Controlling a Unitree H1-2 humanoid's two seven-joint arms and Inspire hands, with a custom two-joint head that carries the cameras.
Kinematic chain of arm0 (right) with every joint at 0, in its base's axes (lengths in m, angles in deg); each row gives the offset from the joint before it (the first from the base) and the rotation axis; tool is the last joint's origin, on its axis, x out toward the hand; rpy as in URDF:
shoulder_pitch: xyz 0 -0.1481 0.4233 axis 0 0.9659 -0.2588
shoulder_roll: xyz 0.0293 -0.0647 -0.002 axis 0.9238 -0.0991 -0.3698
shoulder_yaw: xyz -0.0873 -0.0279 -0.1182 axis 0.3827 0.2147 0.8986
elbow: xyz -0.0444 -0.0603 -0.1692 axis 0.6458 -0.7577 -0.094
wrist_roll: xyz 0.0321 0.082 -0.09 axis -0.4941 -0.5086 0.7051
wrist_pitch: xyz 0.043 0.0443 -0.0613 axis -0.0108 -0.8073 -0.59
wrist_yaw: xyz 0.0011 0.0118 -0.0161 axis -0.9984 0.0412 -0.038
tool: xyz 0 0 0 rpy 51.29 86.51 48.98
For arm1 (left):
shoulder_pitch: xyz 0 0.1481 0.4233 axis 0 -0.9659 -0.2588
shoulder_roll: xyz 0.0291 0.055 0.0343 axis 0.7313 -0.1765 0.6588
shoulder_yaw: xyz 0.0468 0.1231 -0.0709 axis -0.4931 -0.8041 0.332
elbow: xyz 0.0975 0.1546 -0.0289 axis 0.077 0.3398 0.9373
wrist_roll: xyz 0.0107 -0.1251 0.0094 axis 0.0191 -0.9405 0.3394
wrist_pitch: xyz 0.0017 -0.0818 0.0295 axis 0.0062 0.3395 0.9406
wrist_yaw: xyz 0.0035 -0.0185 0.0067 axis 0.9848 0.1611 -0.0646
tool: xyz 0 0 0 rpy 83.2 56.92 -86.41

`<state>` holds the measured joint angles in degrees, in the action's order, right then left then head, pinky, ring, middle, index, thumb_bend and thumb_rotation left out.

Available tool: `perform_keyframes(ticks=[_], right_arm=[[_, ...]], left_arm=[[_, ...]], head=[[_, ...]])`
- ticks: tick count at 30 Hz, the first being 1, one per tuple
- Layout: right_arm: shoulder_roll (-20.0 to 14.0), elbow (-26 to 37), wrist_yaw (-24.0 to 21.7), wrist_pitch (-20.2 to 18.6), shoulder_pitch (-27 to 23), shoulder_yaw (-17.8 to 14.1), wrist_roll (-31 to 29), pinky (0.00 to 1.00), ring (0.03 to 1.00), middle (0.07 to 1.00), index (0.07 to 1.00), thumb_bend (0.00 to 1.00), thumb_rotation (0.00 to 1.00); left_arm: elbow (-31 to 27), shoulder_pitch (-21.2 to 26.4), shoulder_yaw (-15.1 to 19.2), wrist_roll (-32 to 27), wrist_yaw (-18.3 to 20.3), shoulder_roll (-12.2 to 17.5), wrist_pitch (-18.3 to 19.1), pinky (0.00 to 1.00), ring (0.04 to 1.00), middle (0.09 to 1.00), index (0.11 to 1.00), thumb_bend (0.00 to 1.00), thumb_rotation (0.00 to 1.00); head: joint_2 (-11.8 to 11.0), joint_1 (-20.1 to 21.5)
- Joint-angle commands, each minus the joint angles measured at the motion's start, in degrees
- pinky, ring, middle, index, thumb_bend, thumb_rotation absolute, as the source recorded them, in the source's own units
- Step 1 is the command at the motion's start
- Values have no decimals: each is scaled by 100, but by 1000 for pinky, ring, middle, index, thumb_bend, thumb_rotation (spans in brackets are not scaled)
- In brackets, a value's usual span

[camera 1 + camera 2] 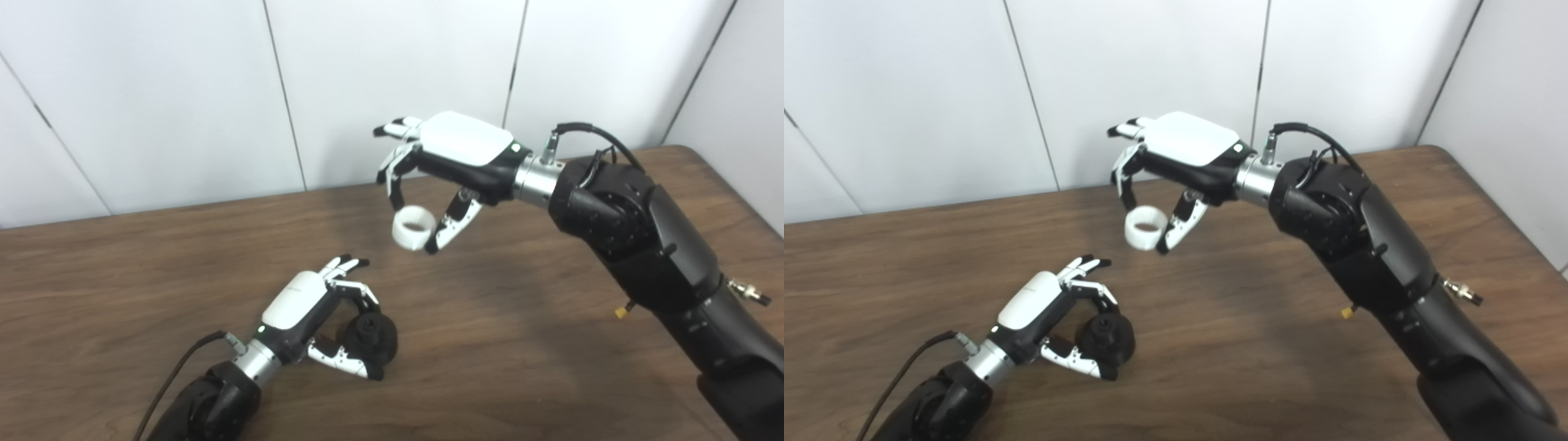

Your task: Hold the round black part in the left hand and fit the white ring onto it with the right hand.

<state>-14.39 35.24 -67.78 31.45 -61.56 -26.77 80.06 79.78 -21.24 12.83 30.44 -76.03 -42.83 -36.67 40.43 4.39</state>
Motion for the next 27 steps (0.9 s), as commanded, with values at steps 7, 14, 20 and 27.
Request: perform_keyframes(ticks=[7,14,20,27], right_arm=[[142,387,-161,-22,-453,-95,-168,1000,987,744,480,524,136],[146,565,-317,-77,-423,-137,-370,1000,991,740,480,524,138],[198,785,-344,-127,-285,-139,-568,1000,979,729,479,524,138],[205,892,-368,-150,-115,-129,-670,1000,970,727,478,524,138]], left_arm=[[300,-142,-179,220,24,-81,121,1000,933,718,481,524,59],[288,-176,-223,348,9,-120,173,1000,929,715,481,524,60],[154,-233,-260,370,146,-87,222,1000,936,718,481,524,58],[68,-273,-259,337,174,-53,261,1000,933,715,481,524,57]], head=[[70,-8],[193,-99],[259,-141],[291,-200]])
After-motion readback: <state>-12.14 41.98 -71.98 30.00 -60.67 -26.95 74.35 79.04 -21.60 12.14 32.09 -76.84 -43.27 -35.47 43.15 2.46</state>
